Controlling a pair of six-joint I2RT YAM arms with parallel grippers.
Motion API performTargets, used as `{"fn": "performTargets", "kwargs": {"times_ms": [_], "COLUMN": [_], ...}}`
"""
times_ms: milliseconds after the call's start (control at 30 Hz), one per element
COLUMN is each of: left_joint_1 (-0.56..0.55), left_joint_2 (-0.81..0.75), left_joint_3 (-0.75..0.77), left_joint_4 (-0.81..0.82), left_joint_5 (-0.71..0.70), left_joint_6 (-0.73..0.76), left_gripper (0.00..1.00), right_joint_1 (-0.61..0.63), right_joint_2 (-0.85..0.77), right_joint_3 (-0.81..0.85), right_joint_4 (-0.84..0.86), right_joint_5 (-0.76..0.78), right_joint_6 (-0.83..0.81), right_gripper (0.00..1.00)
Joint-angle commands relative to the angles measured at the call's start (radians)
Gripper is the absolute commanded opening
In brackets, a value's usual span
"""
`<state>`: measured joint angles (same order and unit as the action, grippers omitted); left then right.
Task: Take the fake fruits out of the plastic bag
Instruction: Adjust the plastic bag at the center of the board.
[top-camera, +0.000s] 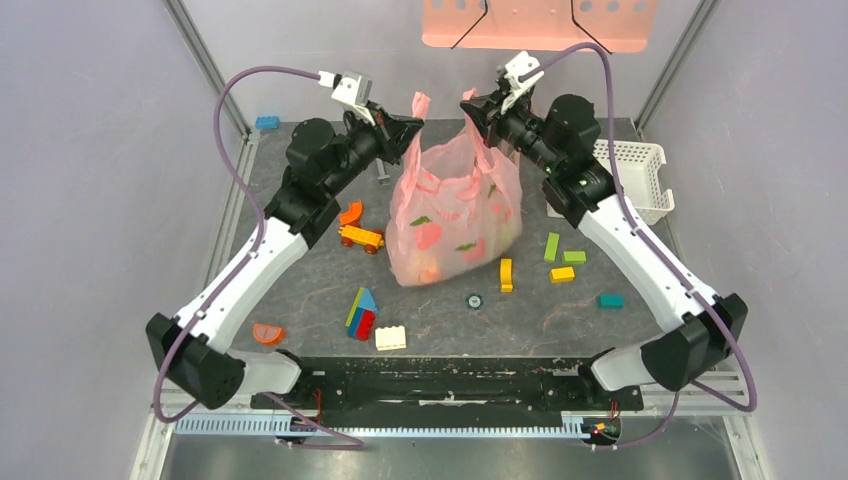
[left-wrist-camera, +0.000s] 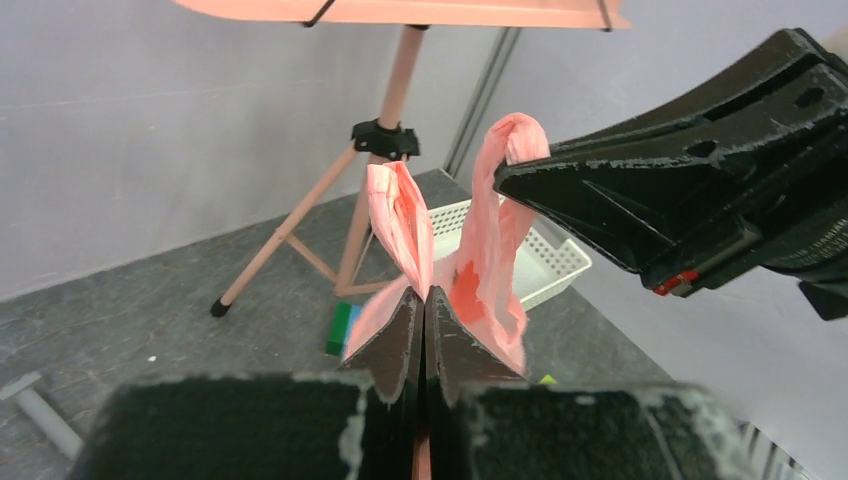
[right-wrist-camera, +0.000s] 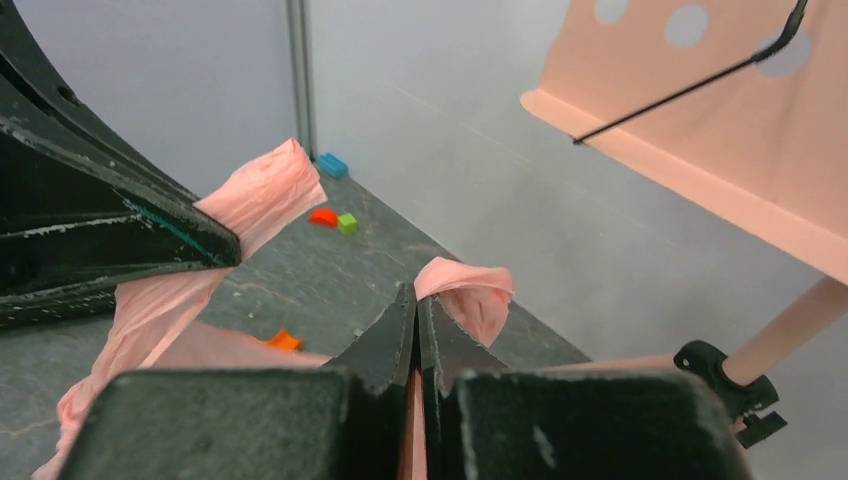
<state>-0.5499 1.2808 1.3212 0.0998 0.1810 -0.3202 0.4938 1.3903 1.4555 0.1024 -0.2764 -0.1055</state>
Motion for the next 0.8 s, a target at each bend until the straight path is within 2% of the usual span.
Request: {"fn": "performTargets", "kwargs": {"times_ms": [0,167,500,633,767], "left_joint_1": [0.034,0.033,0.030,0.030,0.028], "left_joint_2": [0.036,-0.028,-0.323,-0.435,-0.559], "left_joint_3": [0.085,-0.034,-0.626,-0.803,-0.890], "left_joint_4": [0.094,0.181,0.398,0.425,0.377], "left_joint_5": [0.081,0.148,0.130,0.101,0.081], "left_joint_6": [0.035,-0.024,-0.183,-0.245,-0.274], "left_gripper": [0.02,0.02,0.02,0.02,0.02], "right_joint_1": [-0.004,-0.004,-0.003,-0.005,-0.003], "right_joint_2": [0.007,-0.121,-0.457,-0.555,-0.631], "right_joint_3": [0.082,-0.124,-0.750,-0.917,-0.994], "right_joint_4": [0.028,0.125,0.289,0.326,0.315], "right_joint_5": [0.051,0.019,-0.131,-0.122,-0.112], "right_joint_6": [-0.063,-0.063,-0.053,-0.027,0.005], "right_gripper": [0.00,0.00,0.00,0.00,0.07]}}
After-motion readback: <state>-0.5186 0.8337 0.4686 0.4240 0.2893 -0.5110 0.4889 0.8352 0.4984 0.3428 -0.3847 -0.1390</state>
